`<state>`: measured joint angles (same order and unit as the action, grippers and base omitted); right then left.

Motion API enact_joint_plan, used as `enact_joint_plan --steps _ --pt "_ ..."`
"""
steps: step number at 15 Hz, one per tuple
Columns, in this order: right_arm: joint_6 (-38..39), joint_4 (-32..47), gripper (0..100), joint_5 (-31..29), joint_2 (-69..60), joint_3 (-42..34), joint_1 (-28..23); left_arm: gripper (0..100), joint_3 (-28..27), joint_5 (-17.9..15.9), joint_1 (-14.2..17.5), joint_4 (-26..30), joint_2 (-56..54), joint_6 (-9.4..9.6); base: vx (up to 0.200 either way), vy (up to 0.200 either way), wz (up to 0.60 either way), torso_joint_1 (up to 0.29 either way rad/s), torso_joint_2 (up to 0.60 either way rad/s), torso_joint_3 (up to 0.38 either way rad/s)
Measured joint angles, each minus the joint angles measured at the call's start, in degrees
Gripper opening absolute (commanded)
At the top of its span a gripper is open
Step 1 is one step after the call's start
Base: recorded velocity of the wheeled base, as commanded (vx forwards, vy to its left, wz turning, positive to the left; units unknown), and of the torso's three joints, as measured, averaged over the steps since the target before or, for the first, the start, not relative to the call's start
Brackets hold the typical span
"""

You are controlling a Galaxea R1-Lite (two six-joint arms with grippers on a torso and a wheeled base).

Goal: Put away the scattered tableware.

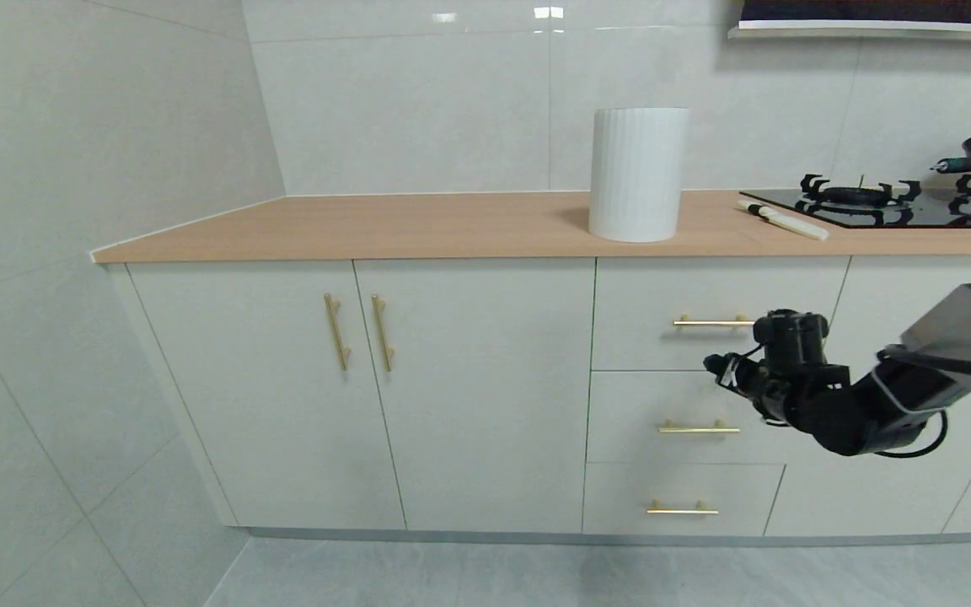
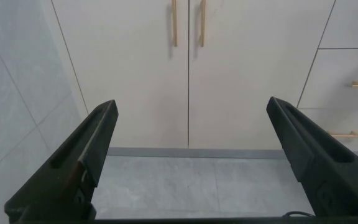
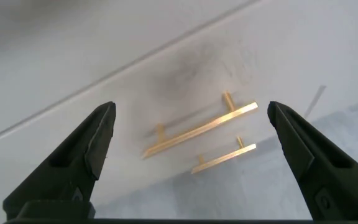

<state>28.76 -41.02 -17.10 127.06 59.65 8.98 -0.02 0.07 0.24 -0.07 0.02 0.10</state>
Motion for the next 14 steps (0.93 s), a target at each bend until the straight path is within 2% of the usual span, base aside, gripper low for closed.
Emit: enact_joint_plan --steps 5,8,10,14 --pt "-9.36 0.43 100 -2.74 -36.29 -24.02 1.01 100 0.02 0.00 0.00 0.00 0.00 0.00 0.000 0.000 0.00 0.000 0.00 0.000" --pt "-16.80 4.02 100 -4.19 -59.34 -35.76 -1.46 100 0.02 0.00 -0.02 0.00 0.00 0.00 0.000 0.000 0.00 0.000 0.00 0.000" --pt "-20.53 12.80 100 -4.55 -74.42 -39.56 -4.11 100 0.02 0.00 0.00 0.00 0.00 -0.02 0.000 0.000 0.00 0.000 0.00 0.000" --pt "-24.66 39.30 100 -3.41 -101.77 -40.67 -7.53 100 0.00 0.00 -0.04 0.00 0.00 0.00 0.000 0.000 0.00 0.000 0.00 0.000"
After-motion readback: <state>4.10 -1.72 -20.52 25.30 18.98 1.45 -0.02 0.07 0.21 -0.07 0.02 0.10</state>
